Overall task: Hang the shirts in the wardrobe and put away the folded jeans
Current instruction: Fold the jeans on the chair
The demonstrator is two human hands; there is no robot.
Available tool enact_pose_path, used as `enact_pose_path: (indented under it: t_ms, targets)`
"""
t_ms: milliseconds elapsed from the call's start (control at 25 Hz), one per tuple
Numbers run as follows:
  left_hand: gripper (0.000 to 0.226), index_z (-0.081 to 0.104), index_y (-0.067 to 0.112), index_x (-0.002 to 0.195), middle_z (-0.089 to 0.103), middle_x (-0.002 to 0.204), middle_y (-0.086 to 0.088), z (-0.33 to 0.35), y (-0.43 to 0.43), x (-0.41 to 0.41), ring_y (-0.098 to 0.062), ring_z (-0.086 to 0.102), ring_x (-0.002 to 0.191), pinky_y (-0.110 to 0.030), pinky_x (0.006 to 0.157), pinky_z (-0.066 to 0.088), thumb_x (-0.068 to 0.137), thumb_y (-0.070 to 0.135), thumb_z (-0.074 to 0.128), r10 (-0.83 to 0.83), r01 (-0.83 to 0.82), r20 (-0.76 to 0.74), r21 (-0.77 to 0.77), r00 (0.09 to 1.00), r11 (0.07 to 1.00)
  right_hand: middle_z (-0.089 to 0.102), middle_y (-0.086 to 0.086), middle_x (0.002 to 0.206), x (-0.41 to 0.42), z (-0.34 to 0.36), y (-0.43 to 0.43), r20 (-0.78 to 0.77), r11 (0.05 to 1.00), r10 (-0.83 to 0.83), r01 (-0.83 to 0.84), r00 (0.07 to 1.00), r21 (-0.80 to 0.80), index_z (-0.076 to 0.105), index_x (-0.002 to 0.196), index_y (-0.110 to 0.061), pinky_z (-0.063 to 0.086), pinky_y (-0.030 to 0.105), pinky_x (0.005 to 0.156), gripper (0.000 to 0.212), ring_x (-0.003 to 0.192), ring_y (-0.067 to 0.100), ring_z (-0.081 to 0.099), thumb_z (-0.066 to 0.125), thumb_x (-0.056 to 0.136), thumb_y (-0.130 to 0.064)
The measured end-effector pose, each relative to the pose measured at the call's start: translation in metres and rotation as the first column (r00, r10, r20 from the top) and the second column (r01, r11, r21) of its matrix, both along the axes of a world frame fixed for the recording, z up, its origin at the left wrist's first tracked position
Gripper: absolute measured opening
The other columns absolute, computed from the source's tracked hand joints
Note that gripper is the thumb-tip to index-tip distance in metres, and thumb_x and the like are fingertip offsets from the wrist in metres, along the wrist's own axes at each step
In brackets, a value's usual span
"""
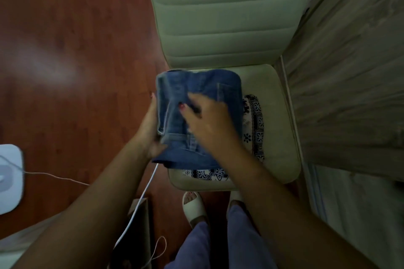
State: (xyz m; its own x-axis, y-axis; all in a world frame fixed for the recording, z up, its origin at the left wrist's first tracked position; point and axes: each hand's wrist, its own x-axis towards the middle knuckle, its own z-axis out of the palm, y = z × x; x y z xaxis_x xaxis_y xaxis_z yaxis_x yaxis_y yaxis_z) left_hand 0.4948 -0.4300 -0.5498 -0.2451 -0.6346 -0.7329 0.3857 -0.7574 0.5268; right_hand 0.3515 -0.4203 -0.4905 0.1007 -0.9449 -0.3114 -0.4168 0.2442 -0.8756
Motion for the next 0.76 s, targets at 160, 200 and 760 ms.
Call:
enact_pose_path:
  t_ms: [160,200,760]
  targets:
    - [0.05,0.062,0.011,0.121,0.07,0.115,-0.014,-0.01,0.0,0.038,-0.026,0.07,0.098,-0.041,0.079,0.059,0.089,0.048,0.051,-0.046,0.036,0.111,0.092,0.993,0.995,0.062,0.013,0.122,-0.002,-0.062,0.023,-0.396,0.936,0.076,-0.203,0.915,-0.288,0.061,0.117,-0.005,0.043,0.049,0.103,0.031,0.117,0.027,0.054,0.046,0.091,-0.015]
    - [0.044,0.061,0.009,0.122,0.071,0.112,-0.014,-0.016,0.002,0.045,-0.026,0.072,0.092,-0.04,0.074,0.06,0.087,0.035,0.058,-0.1,0.078,0.184,0.123,0.978,0.989,0.054,0.011,0.137,-0.012,-0.078,0.031,-0.501,0.923,0.078,-0.253,0.862,-0.291,0.057,0.124,-0.009,0.032,0.055,0.11,0.038,0.131,0.026,0.043,0.041,0.091,-0.021]
    - [0.078,0.055,0.003,0.117,0.069,0.108,-0.014,-0.07,0.003,0.049,-0.028,0.069,0.094,-0.04,0.078,0.057,0.057,0.043,0.084,-0.238,0.132,0.496,0.238,0.835,0.962,0.045,0.009,0.13,-0.042,-0.136,0.036,-0.084,0.781,-0.583,0.586,0.808,0.216,0.036,0.13,-0.008,0.048,0.04,0.098,0.083,0.114,0.024,0.051,0.081,0.067,-0.037]
